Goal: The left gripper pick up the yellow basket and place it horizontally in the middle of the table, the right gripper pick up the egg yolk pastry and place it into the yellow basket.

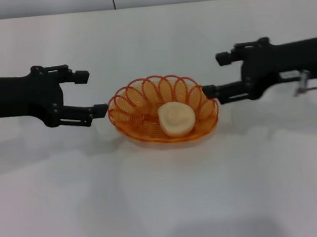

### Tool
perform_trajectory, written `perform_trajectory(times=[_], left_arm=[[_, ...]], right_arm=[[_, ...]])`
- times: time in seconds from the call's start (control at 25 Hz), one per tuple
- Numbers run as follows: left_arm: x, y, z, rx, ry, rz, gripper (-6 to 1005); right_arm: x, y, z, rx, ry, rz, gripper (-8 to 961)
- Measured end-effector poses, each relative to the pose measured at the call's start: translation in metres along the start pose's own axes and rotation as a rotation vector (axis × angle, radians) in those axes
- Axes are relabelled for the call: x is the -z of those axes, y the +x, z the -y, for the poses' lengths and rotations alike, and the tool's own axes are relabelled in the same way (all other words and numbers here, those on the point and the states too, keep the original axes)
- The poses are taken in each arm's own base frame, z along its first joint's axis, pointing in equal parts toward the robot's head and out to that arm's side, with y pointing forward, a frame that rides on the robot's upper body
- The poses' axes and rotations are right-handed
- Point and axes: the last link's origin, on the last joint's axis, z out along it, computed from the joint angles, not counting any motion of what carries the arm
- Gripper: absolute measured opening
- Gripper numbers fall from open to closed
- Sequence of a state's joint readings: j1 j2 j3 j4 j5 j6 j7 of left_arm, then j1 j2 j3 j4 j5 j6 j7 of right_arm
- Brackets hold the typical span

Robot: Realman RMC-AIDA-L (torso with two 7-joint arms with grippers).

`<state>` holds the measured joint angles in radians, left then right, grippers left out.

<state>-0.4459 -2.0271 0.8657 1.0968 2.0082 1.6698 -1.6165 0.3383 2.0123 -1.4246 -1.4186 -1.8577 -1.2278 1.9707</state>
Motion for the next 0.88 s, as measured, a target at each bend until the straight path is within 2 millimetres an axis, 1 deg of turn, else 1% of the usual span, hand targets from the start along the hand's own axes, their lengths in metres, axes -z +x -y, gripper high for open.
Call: perform_trajectory(times=[0.08,0.2,0.32,0.52,0.88], left_arm=[[0.002,-0.002,-0.001,-0.002,-0.002,0.003,885],[0.005,-0.005,-0.002,-0.003,-0.01,0.011,885],[0.006,-0.007,-0.004,-0.006,-0.019,0.018,885],[0.013,-0.01,-0.005,-0.029,-0.017,0.026,885],[0.018,-0.01,-0.005,-0.05,-0.019,0.018,885]], right_arm=[[0.009,0.006,-0.003,-0.006,-0.028,0.02,790],[0.021,0.018,-0.007,-0.016,-0.07,0.021,786],[0.027,0.026,-0.01,-0.026,-0.077,0.009,782],[0.03,0.033,-0.011,-0.032,-0.072,0.004,780],[0.028,0.031,-0.011,-0.021,-0.079,0.0,778]])
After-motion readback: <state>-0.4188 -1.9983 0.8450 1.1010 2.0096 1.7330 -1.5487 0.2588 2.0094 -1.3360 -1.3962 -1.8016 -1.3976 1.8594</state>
